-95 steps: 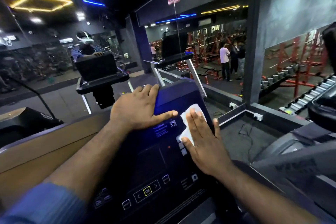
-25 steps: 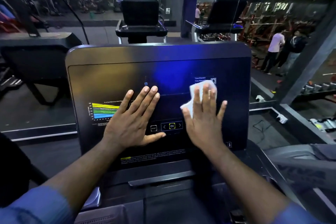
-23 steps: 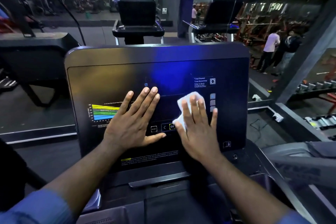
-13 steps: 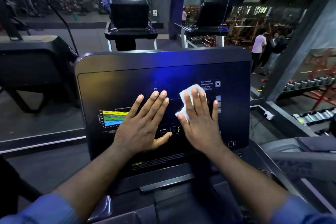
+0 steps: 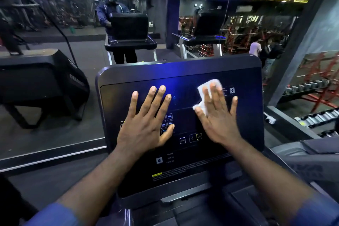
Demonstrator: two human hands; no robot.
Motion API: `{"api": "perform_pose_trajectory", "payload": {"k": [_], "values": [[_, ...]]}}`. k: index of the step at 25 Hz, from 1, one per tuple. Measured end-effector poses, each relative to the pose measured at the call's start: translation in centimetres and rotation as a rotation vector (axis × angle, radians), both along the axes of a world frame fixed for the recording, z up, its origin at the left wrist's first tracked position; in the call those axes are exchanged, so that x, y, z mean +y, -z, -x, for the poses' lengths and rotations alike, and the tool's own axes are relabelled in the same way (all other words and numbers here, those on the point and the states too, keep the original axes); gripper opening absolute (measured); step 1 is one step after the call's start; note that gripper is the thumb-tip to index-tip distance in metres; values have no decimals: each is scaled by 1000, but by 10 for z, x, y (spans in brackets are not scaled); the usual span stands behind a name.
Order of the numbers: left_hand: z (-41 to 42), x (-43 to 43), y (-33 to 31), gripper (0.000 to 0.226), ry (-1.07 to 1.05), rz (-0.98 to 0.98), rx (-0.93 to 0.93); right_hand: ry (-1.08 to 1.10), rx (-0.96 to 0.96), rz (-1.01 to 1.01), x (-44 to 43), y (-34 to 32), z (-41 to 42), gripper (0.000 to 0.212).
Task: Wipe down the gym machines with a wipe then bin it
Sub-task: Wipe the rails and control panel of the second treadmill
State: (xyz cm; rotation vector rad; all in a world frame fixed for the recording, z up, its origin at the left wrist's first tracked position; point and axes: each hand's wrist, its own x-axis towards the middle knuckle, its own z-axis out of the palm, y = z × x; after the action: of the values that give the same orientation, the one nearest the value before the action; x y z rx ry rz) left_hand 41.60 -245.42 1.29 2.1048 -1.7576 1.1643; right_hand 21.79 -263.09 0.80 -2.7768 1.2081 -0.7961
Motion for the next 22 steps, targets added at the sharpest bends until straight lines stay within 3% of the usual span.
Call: {"api": "perform_pose_trajectory", "payload": {"k": [3, 6, 8, 12, 15, 17, 20, 22], "values": [[-1, -1, 1, 85, 16, 58, 30, 71, -178, -108, -1, -32, -35, 73], [-7, 0, 5, 69, 114, 214, 111, -140, -42, 91, 43, -11, -54, 70], [-13, 6, 7, 55, 201, 333, 179, -136, 53, 139, 42, 5, -31, 68], [-23, 24, 4, 55, 104, 507, 309, 13, -92, -38, 47, -13, -58, 74], [-27, 28, -9, 62, 24, 717, 662, -226, 50, 155, 85, -2, -83, 71], [-33, 30, -17, 61, 89, 832, 988, -244, 64, 193, 89, 0, -86, 66], [-45, 28, -22, 62, 52, 847, 1238, -172, -53, 116, 104, -15, -118, 65], [-54, 28, -25, 62, 144, 836, 1443, -283, 8, 242, 125, -11, -134, 65]]}}
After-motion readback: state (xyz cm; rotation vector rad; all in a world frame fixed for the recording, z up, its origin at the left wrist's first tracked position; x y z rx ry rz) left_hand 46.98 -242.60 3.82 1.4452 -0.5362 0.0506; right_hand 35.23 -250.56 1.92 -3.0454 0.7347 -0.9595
